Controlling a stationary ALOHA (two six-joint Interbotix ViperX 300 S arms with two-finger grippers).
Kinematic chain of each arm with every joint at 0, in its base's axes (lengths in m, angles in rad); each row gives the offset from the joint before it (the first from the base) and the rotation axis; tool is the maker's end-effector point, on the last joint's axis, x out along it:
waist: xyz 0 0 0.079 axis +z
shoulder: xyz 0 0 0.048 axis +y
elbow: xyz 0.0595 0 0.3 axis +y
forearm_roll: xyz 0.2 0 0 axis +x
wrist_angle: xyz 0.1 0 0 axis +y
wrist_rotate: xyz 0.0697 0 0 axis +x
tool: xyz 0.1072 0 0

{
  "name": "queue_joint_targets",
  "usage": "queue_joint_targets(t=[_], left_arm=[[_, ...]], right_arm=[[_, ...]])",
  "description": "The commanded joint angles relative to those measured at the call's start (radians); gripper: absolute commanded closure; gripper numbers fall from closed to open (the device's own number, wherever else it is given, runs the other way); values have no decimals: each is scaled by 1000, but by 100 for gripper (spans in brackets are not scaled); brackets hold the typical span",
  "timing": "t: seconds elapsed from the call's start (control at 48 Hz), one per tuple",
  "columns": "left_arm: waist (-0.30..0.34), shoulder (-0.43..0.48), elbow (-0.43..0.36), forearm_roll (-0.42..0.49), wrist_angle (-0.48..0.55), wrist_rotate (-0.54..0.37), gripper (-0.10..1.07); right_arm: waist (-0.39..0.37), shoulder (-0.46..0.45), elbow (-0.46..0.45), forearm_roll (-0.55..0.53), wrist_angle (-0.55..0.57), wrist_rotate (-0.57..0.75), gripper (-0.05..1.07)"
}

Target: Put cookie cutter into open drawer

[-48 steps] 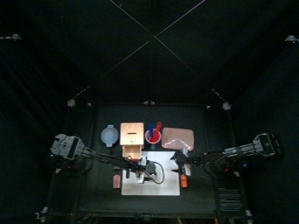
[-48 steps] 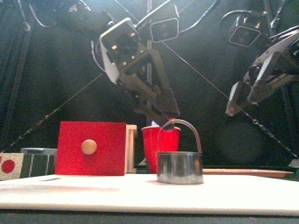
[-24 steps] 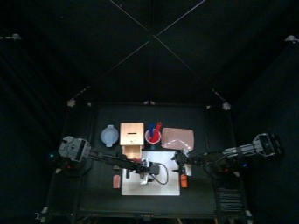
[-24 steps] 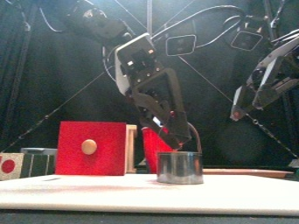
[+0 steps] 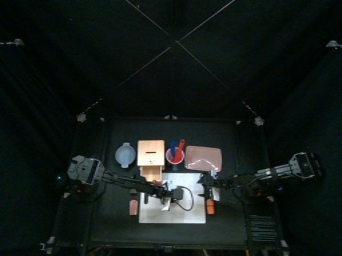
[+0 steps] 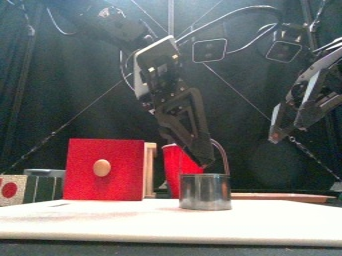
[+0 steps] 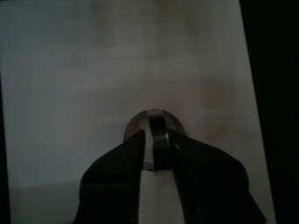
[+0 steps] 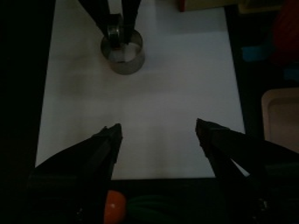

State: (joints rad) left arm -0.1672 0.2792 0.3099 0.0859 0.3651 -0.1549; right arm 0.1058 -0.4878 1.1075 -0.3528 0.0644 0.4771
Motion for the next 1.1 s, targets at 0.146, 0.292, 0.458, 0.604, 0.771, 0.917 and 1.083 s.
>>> queue_joint_targets(t=[0.146, 0.292, 0.458, 0.604, 0.771, 0.917, 1.083], left_arm=[[9, -95, -51, 28, 38, 8, 41], [18, -187, -58, 109, 133, 5, 41], [52, -262, -51, 155, 258, -8, 41], [67, -314, -25, 175, 334, -6, 41], [95, -396, 41, 238, 394, -12, 41], [129, -483, 135, 244, 382, -37, 41], [163, -554, 261, 244, 270, -72, 41]], right_arm=[[0, -14, -9, 2, -3, -2, 5], [2, -14, -6, 2, -3, -2, 5], [2, -14, -2, 2, -3, 0, 5], [2, -14, 2, 2, -5, 0, 5], [2, -14, 3, 6, -3, 0, 5], [2, -14, 6, 17, -5, 0, 5], [2, -14, 3, 28, -3, 0, 5]])
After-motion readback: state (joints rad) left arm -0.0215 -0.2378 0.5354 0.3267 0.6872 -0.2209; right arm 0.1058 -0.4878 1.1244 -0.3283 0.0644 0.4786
